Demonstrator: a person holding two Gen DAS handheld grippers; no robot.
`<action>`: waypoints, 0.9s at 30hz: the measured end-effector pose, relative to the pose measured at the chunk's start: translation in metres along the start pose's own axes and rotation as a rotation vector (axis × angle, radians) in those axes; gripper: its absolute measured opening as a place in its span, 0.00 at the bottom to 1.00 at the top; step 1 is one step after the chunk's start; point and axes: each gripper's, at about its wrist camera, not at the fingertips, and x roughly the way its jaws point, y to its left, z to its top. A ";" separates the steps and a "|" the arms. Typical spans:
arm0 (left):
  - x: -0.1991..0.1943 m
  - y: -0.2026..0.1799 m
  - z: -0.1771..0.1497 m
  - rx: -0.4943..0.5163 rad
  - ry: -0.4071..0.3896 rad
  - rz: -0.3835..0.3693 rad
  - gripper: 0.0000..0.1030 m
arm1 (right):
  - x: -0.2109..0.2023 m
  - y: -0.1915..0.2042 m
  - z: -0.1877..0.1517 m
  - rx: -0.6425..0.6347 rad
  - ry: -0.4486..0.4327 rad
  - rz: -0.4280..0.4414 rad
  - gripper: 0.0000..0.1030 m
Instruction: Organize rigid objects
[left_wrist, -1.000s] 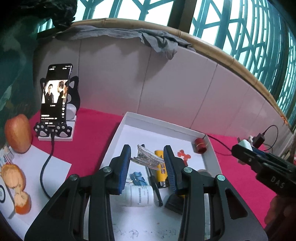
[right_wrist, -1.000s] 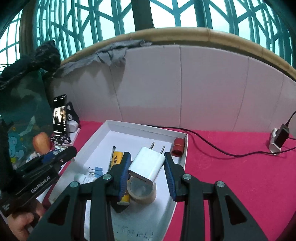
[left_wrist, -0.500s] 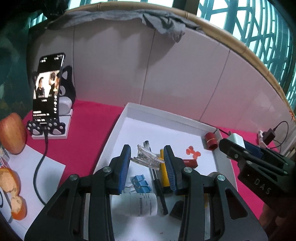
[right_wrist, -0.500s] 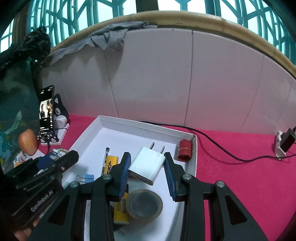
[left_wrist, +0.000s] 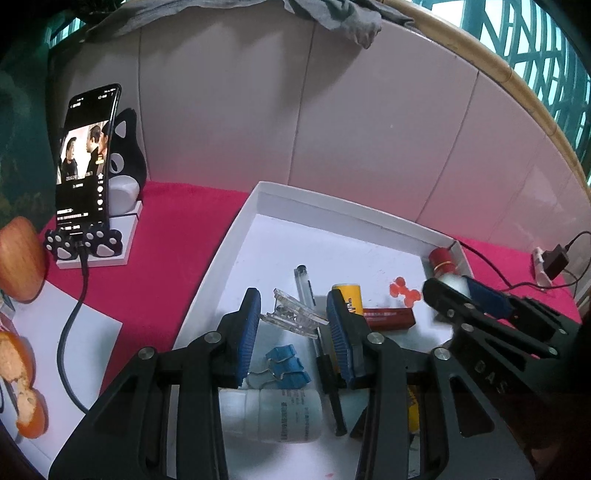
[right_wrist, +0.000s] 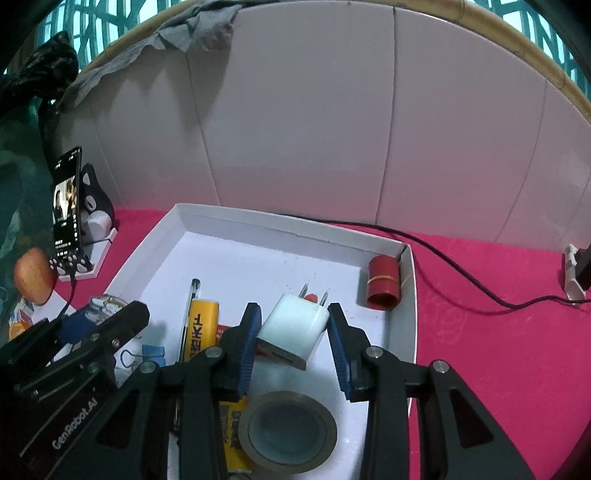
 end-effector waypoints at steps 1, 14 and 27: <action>0.001 0.000 0.000 -0.005 0.001 0.000 0.52 | -0.003 0.001 0.000 -0.005 -0.013 -0.010 0.57; -0.029 0.016 -0.004 -0.085 -0.035 0.026 0.90 | -0.042 -0.014 -0.005 0.040 -0.094 -0.051 0.81; -0.126 -0.001 -0.029 -0.005 -0.178 0.041 0.90 | -0.131 -0.022 -0.045 -0.005 -0.277 -0.102 0.82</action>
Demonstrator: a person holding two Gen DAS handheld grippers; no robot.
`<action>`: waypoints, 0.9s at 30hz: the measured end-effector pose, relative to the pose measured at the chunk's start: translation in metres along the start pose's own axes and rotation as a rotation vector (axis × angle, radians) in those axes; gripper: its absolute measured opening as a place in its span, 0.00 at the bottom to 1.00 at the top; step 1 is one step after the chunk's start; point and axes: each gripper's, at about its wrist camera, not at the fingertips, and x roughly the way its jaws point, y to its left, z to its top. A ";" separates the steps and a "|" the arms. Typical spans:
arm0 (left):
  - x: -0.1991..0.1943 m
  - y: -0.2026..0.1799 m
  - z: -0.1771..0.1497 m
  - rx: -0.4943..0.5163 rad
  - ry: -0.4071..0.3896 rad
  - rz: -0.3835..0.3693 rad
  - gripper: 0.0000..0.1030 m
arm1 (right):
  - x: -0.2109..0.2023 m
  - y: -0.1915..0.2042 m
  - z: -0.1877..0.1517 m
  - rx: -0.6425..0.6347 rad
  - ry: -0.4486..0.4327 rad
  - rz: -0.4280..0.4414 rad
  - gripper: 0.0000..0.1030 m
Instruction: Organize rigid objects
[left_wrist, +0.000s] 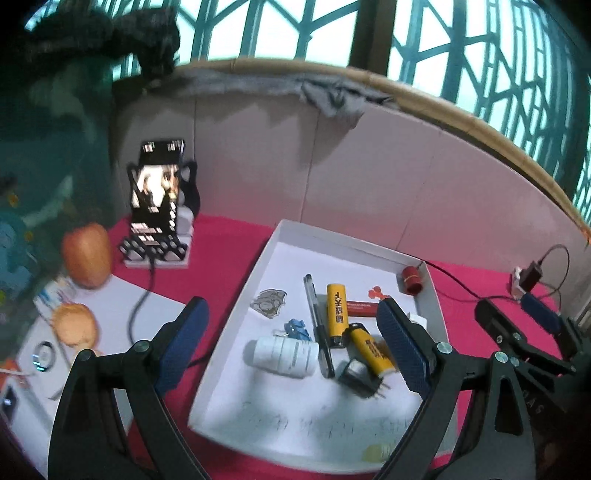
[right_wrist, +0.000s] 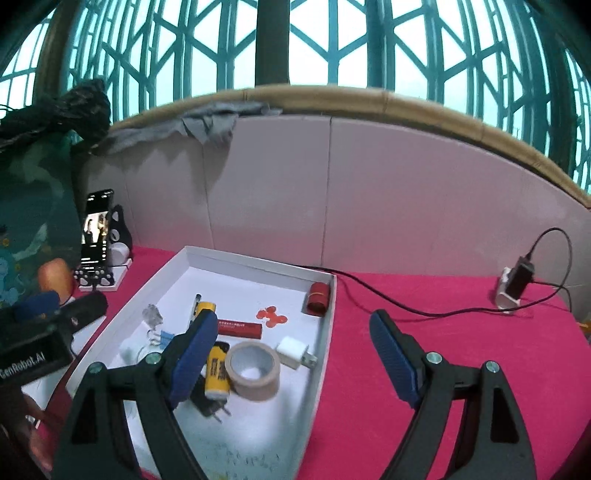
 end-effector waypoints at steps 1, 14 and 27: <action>-0.007 -0.002 -0.002 0.011 -0.010 0.006 0.90 | -0.007 -0.001 -0.002 0.004 -0.015 -0.008 0.82; -0.128 -0.079 -0.027 0.208 -0.214 0.015 0.90 | -0.099 -0.050 -0.023 0.186 -0.219 -0.060 0.83; -0.096 -0.068 -0.061 0.106 0.056 0.071 0.90 | -0.145 -0.063 -0.055 0.227 -0.241 -0.012 1.00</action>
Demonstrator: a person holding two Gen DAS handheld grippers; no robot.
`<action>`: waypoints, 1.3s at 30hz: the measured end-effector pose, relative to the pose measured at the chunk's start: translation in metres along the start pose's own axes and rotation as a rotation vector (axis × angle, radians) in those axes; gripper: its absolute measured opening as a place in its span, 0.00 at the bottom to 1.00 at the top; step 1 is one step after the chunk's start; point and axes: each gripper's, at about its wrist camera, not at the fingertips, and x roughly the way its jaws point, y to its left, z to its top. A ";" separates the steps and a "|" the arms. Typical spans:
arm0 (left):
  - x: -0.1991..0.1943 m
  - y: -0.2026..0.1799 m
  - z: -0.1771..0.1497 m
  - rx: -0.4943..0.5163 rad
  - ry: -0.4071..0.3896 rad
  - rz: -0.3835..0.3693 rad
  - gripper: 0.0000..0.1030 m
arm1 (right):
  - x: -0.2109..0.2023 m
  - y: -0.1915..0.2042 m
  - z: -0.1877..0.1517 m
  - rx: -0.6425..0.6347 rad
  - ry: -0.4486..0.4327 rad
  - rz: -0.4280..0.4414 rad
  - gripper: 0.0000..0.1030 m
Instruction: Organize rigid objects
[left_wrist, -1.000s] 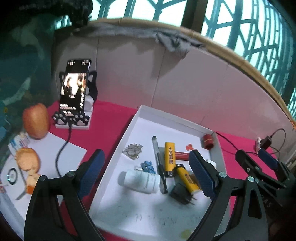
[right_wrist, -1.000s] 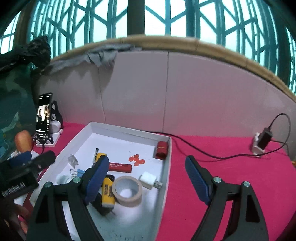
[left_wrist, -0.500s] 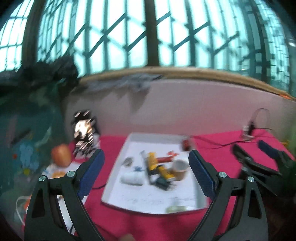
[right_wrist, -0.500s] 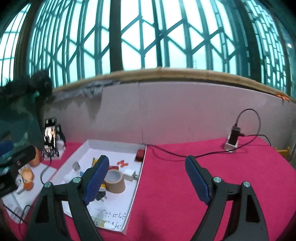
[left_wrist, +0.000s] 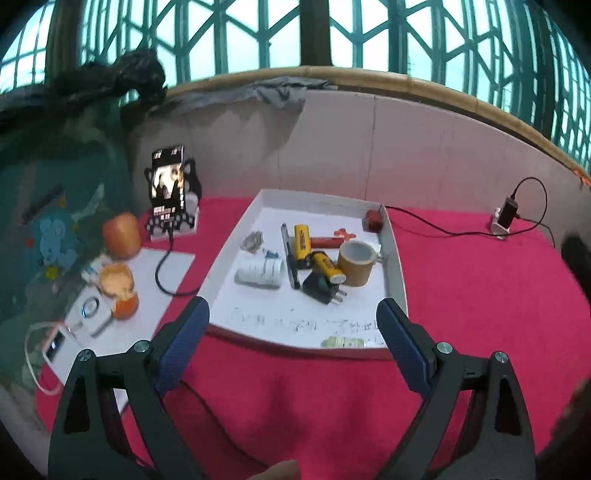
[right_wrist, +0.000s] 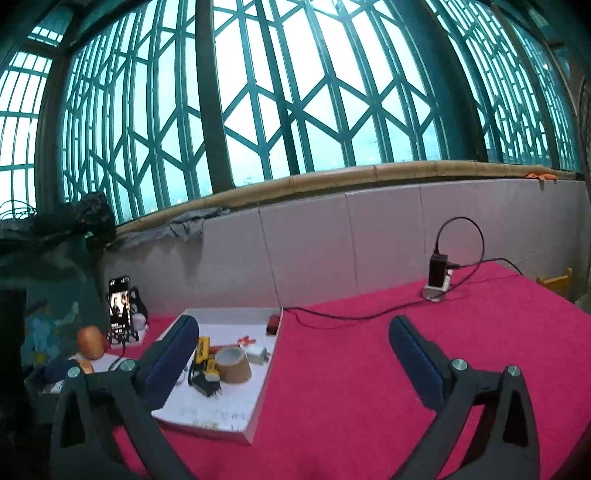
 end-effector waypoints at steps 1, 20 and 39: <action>-0.001 0.002 -0.001 -0.008 -0.010 0.001 0.90 | -0.001 0.000 -0.003 0.000 0.009 0.005 1.00; 0.005 -0.002 -0.008 0.005 -0.008 0.023 0.90 | -0.006 -0.005 -0.018 0.022 0.036 -0.081 1.00; 0.014 -0.002 -0.010 0.003 0.033 0.025 0.90 | -0.003 -0.007 -0.019 0.027 0.051 -0.103 1.00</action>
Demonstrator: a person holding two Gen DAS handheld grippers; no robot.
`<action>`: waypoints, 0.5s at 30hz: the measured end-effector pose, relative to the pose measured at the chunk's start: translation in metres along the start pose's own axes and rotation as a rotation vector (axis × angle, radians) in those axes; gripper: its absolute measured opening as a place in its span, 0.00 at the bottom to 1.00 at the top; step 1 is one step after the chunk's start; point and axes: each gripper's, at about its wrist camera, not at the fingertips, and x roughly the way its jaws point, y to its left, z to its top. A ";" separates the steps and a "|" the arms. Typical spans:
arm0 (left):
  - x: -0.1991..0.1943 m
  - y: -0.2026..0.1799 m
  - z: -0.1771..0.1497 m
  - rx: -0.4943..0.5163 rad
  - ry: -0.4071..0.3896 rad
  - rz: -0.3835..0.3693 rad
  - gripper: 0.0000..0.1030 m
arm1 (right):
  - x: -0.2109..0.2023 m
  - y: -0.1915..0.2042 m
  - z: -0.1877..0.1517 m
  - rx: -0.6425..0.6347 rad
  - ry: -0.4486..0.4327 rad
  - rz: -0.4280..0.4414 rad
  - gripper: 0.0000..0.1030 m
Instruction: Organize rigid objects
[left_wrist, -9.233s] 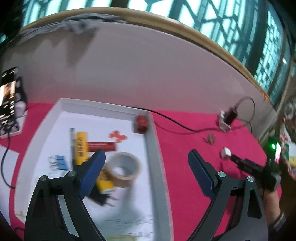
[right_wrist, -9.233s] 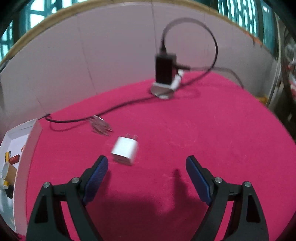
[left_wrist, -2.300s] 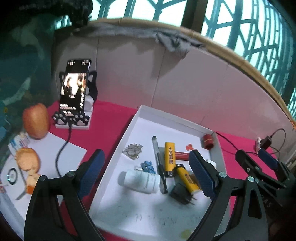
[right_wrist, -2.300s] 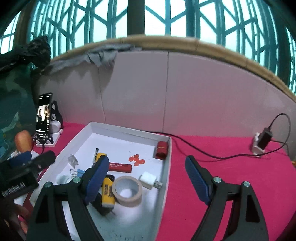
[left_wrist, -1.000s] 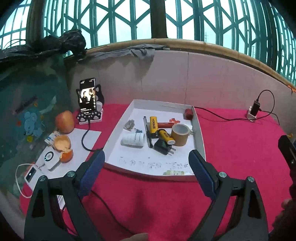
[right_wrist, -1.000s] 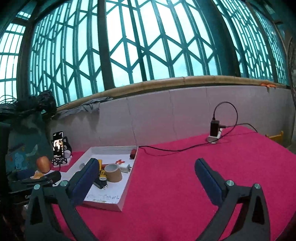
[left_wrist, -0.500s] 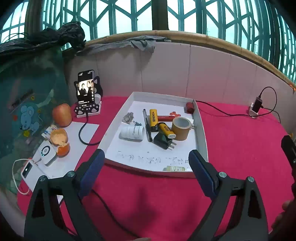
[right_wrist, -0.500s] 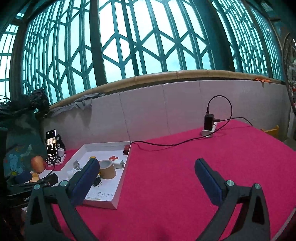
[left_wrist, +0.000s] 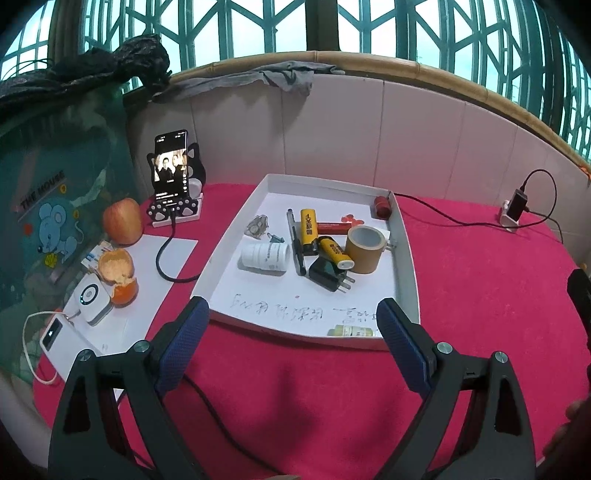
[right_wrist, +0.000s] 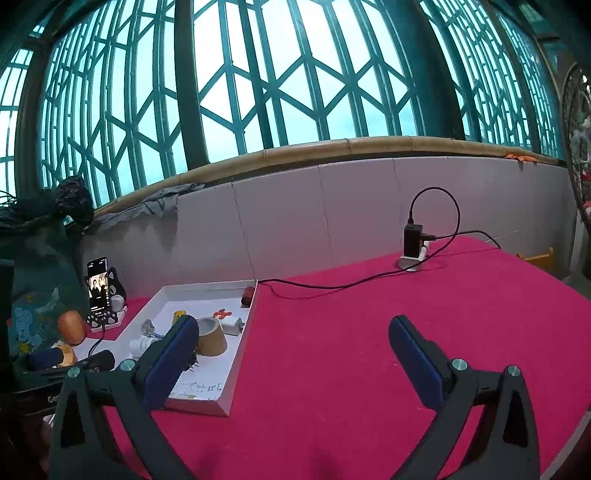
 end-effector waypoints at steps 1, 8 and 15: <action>0.001 0.000 0.000 -0.001 0.001 0.000 0.90 | 0.001 0.000 0.000 0.000 0.004 0.000 1.00; 0.002 -0.001 -0.001 0.001 0.006 -0.001 0.90 | 0.003 -0.001 -0.003 0.009 0.018 -0.004 1.00; 0.002 -0.003 -0.003 0.008 0.008 -0.003 0.90 | 0.004 -0.002 -0.005 0.017 0.030 -0.005 1.00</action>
